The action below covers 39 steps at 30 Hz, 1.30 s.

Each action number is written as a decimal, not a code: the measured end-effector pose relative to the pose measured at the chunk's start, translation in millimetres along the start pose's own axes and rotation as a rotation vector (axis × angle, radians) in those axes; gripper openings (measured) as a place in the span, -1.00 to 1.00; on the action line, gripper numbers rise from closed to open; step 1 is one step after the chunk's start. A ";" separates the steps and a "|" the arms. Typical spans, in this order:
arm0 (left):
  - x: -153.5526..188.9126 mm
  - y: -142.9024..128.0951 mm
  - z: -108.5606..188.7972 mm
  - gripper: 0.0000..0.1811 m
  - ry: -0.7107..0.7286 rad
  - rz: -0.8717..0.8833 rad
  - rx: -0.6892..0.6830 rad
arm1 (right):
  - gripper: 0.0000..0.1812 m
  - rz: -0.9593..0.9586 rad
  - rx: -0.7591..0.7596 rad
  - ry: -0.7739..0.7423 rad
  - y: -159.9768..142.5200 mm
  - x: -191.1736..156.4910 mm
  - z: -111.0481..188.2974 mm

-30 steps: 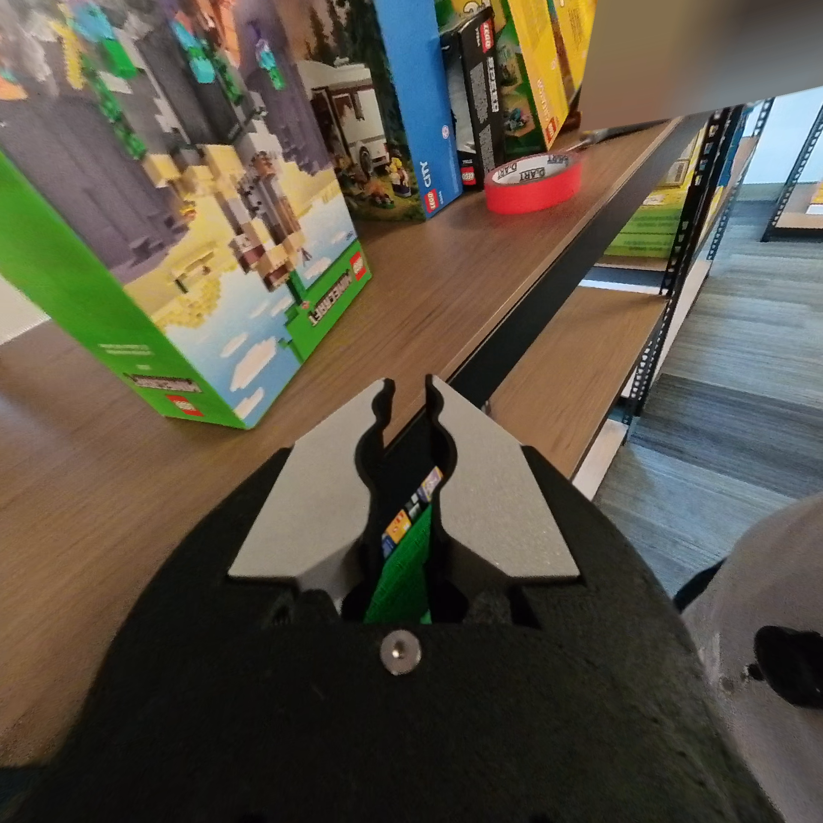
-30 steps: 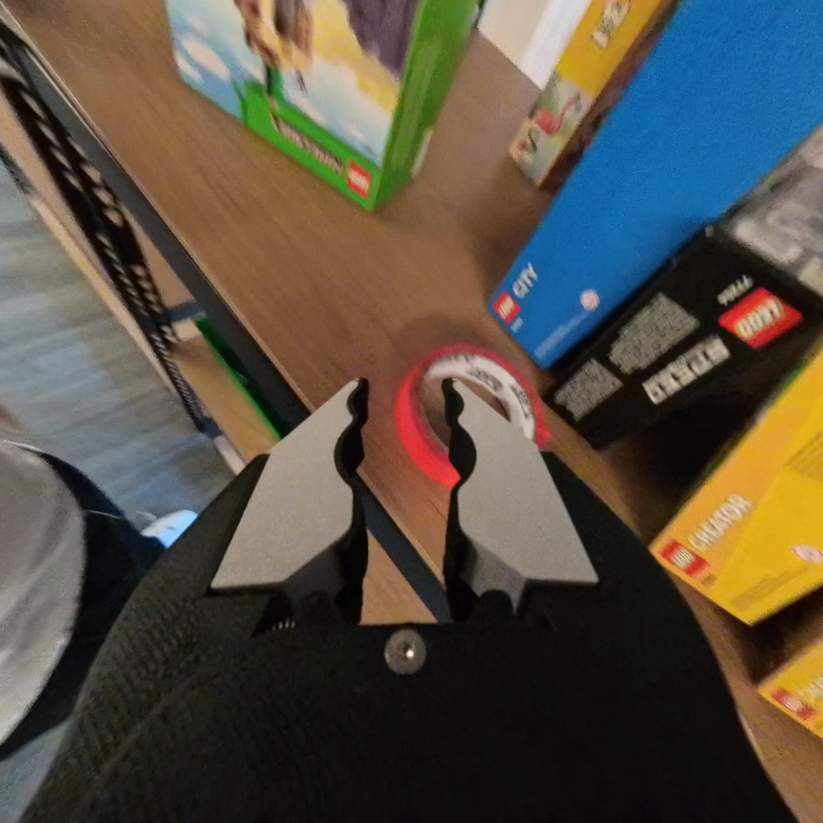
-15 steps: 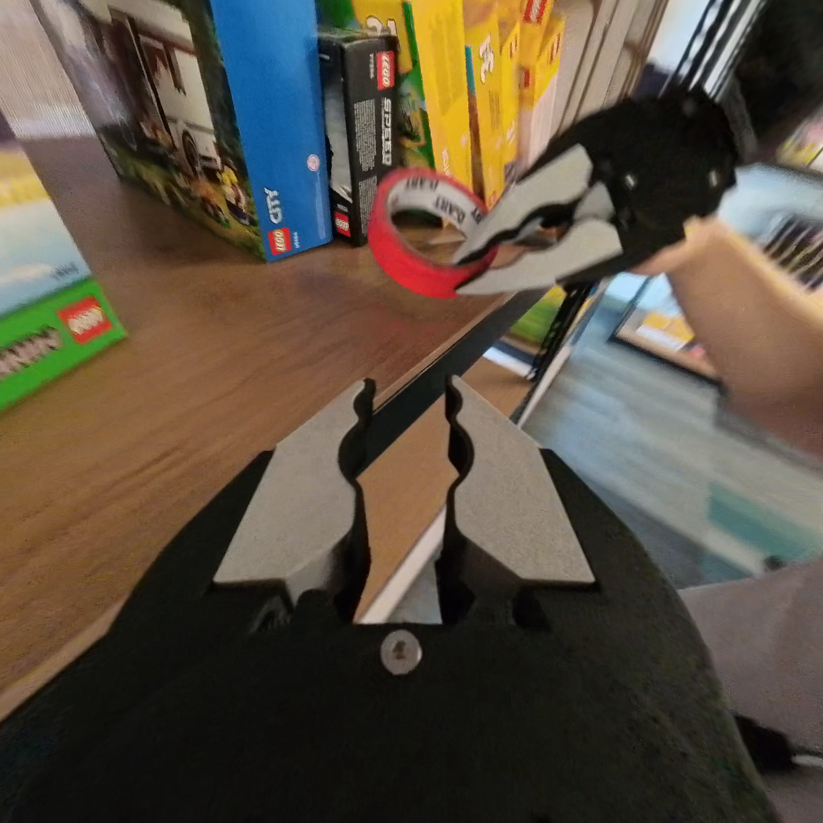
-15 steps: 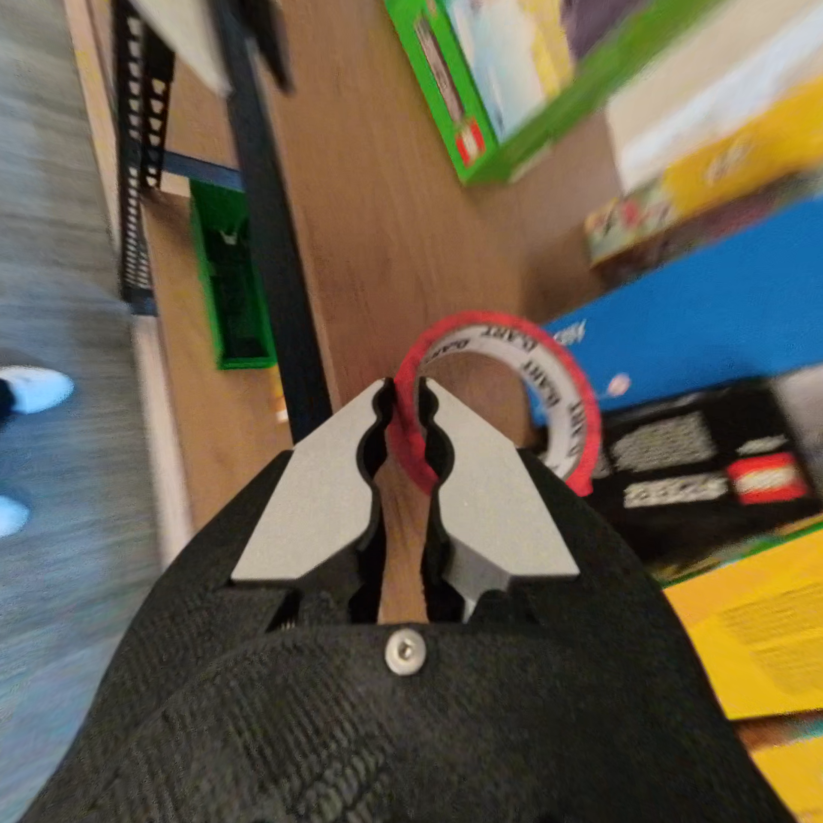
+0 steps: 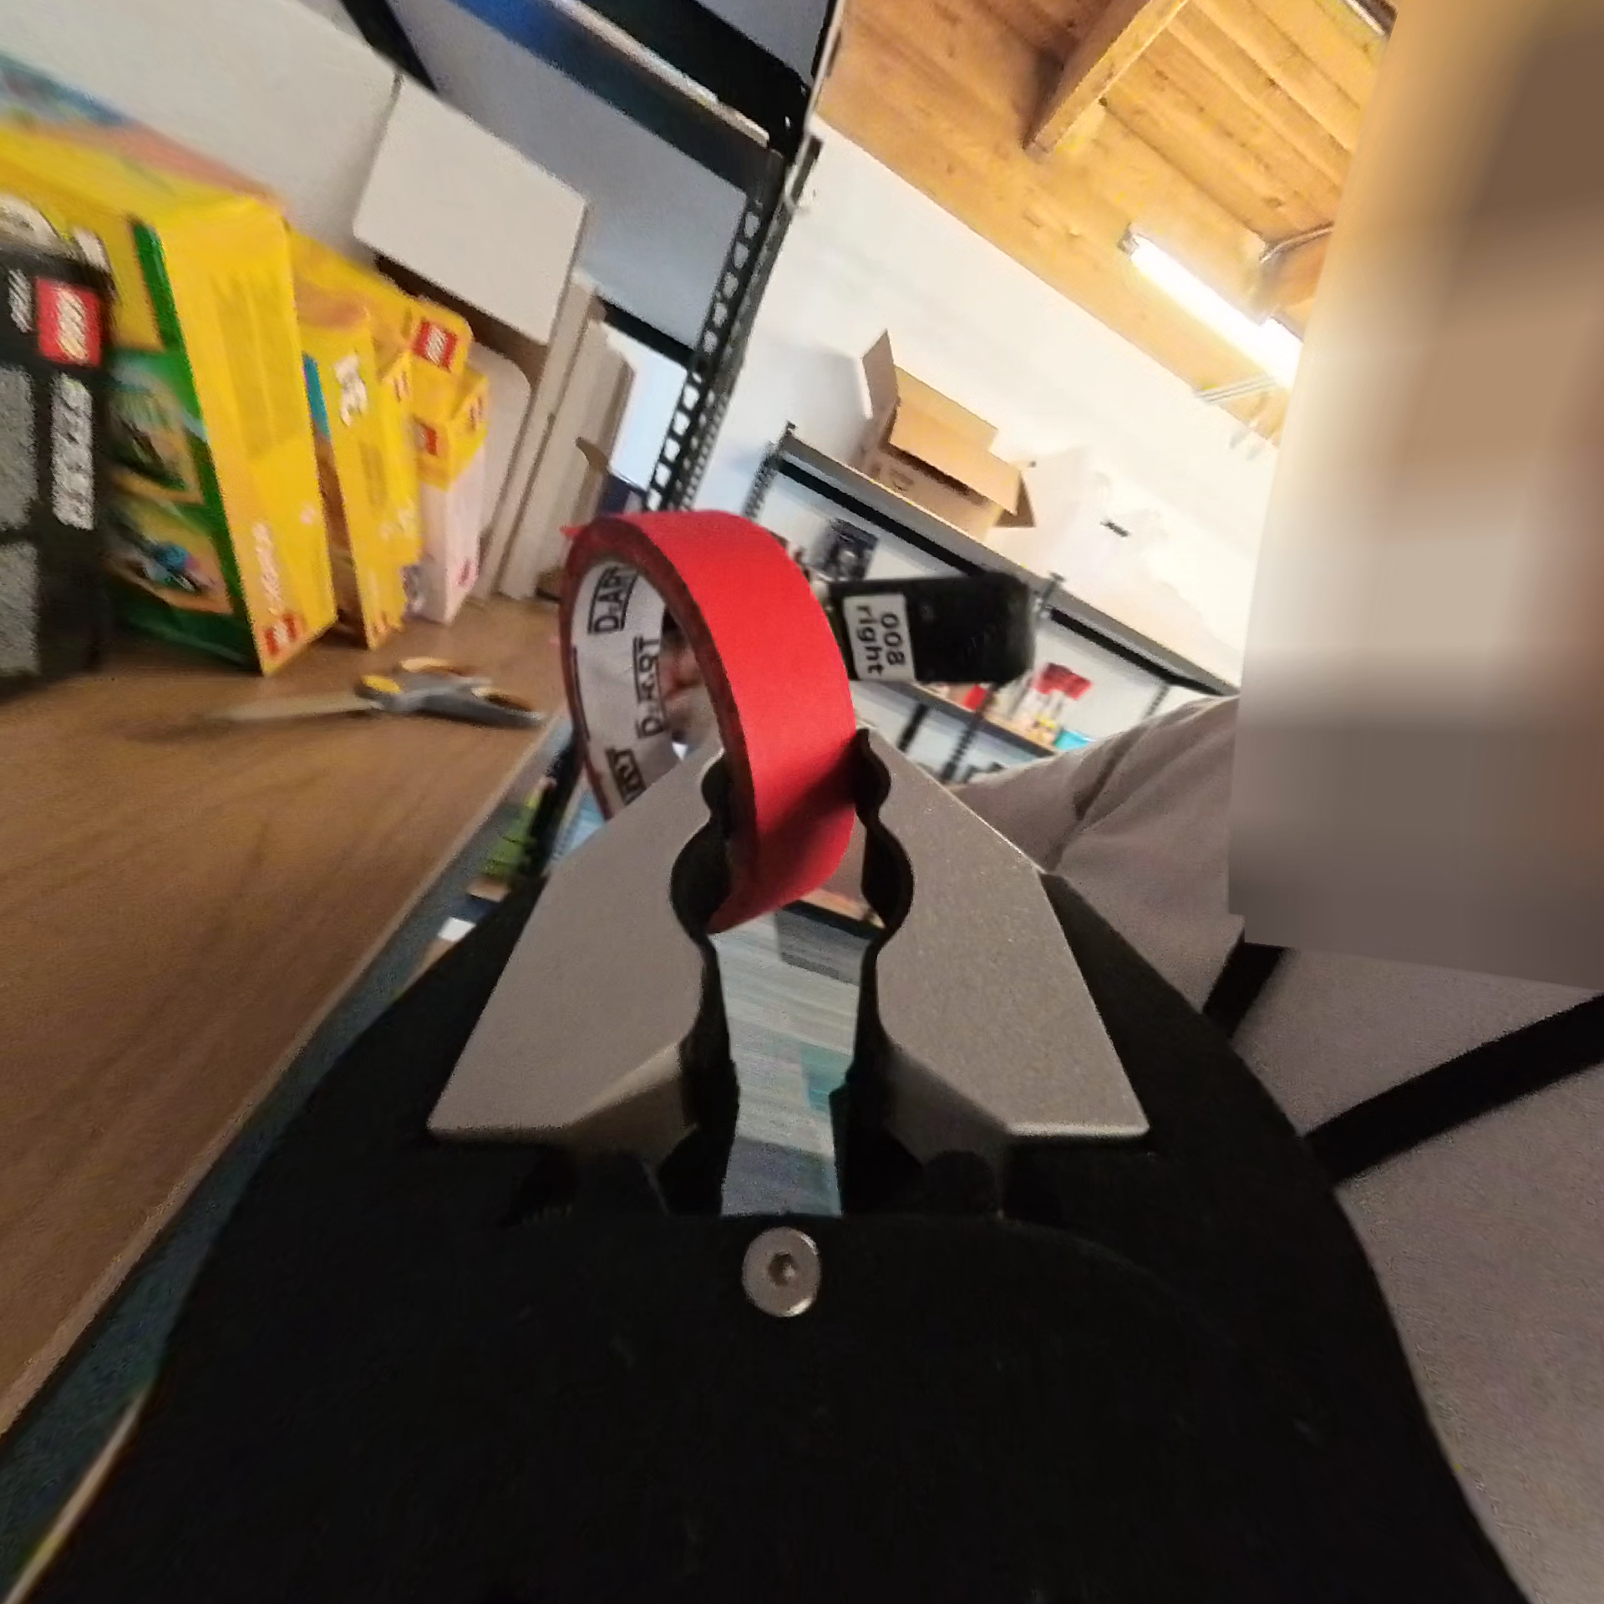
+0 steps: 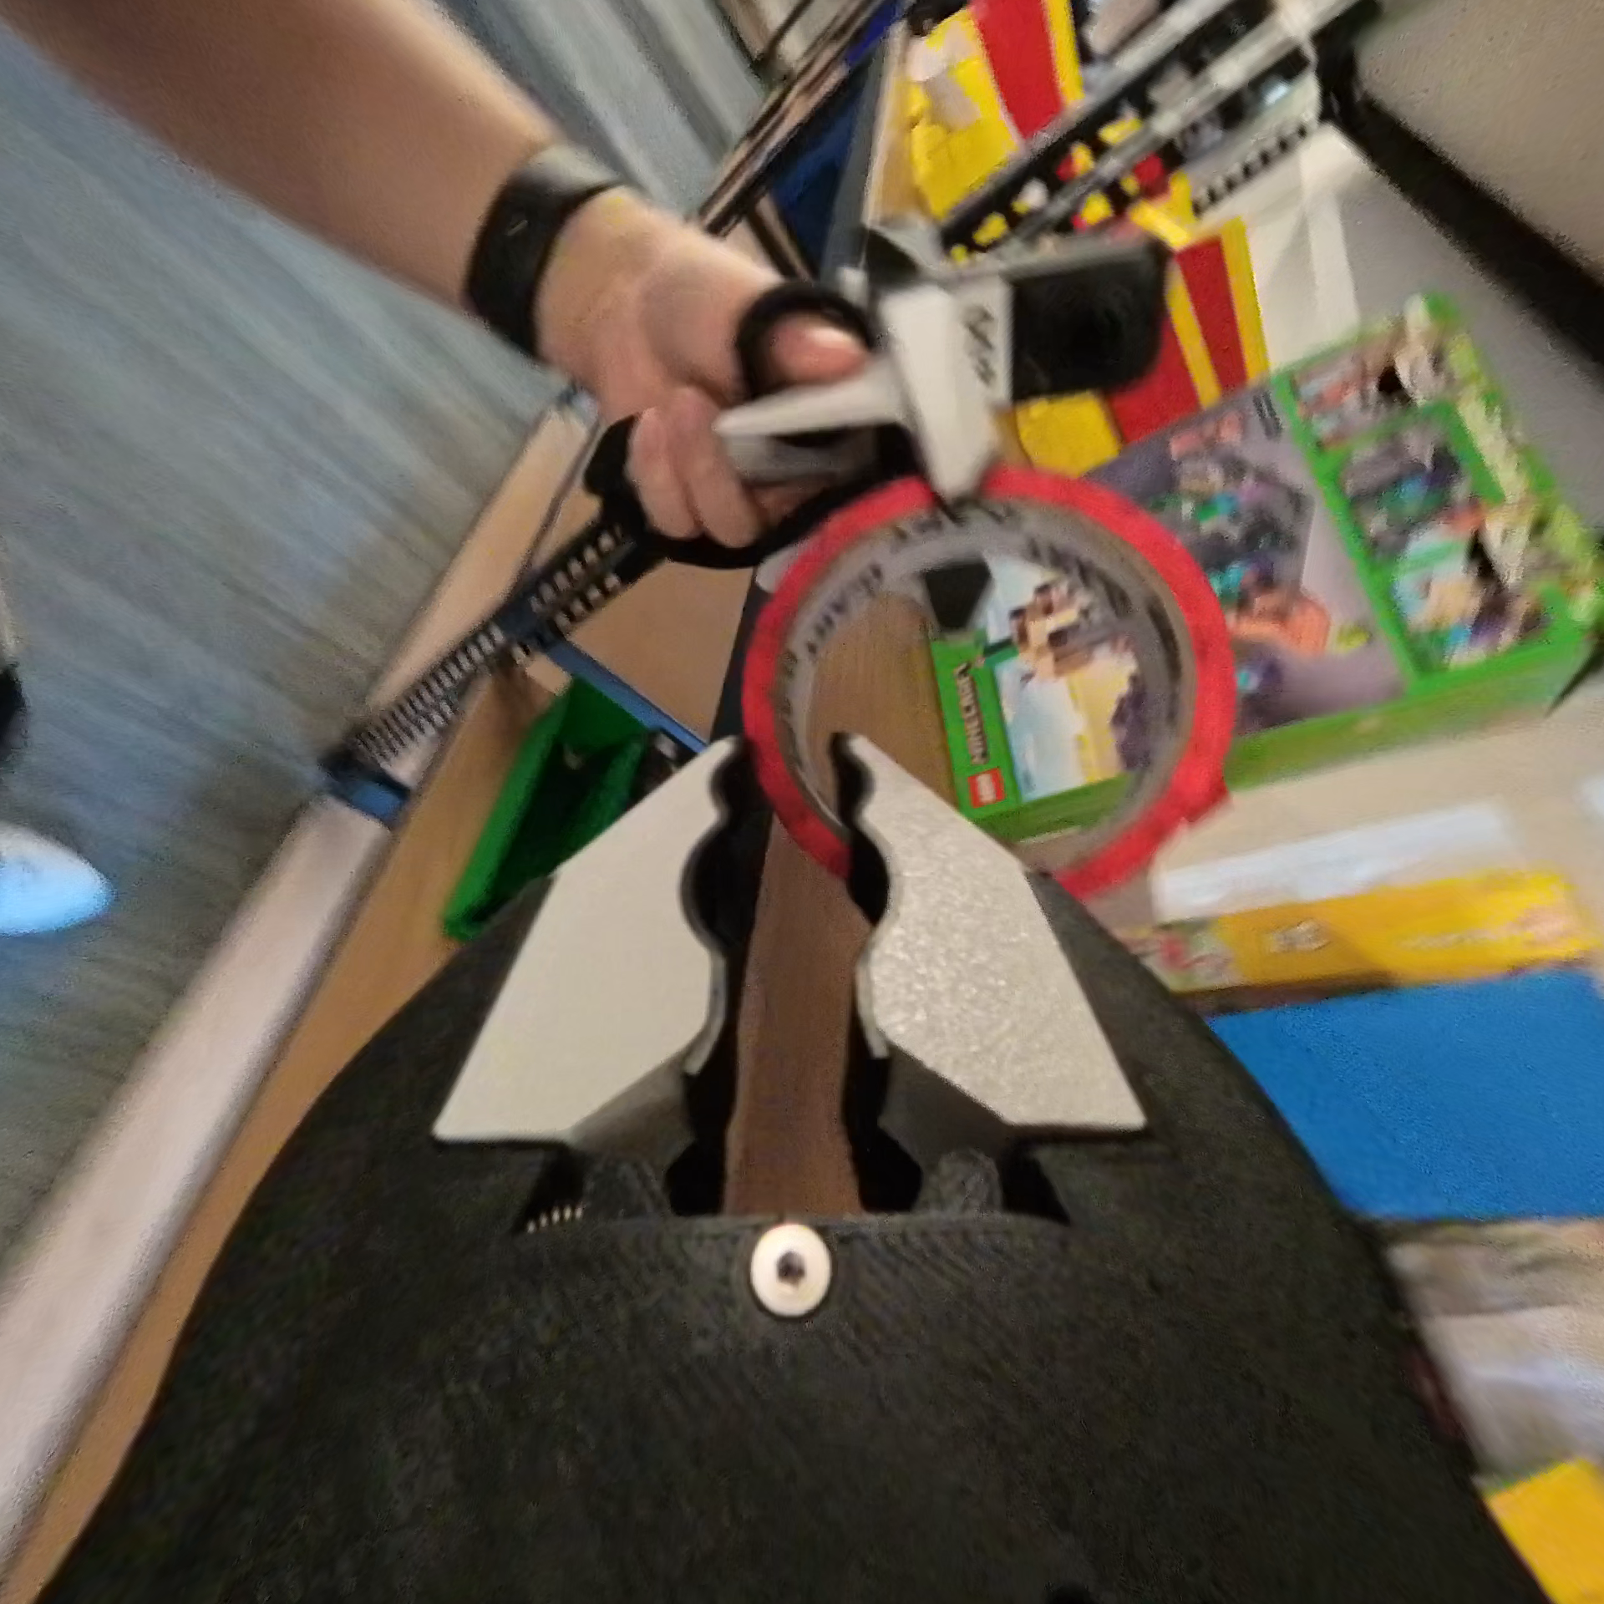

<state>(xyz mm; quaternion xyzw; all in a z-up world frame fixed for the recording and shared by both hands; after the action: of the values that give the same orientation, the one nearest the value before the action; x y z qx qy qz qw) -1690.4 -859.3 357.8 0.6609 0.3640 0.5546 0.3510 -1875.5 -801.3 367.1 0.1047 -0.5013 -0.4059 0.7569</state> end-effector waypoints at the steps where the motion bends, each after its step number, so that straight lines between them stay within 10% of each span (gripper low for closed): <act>1: 4.5 1.3 1.7 -0.75 0.025 -0.037 0.029 | -0.62 -0.140 0.069 0.003 -4.4 6.8 4.5; 7: 40.5 1.9 16.9 -0.80 0.468 -0.486 0.213 | -0.56 -0.938 0.829 0.156 1.6 38.8 2.9; 16: 55.0 -37.1 -4.6 -0.82 0.996 -1.262 0.243 | -0.72 -1.419 1.086 0.482 11.5 64.0 -41.6; 24: 53.9 -40.9 18.7 -0.84 0.844 -1.084 0.087 | -0.93 -1.109 0.771 0.272 4.1 61.7 -28.8; 30: 72.4 47.9 39.5 -0.59 0.757 -0.937 -0.083 | -0.92 -0.810 0.421 0.175 15.1 66.0 -18.9; 39: 71.8 95.8 16.6 -0.95 0.620 -1.005 -0.467 | -0.92 -0.713 0.334 0.135 23.6 71.4 -19.4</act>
<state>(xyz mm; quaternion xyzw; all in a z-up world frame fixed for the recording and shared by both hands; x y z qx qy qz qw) -1656.6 -844.6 472.9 0.1241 0.5841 0.5526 0.5815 -1835.1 -842.2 419.4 0.4200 -0.4419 -0.5485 0.5722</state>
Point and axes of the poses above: each gripper's, where its closed fingertips meet, z back along the fingers, y out of its top, x = y × z across the jaws, the point moved 10 cm from there along z, back along the fingers, and after that the axes turned 13 degrees about y, right-handed, at the moved point
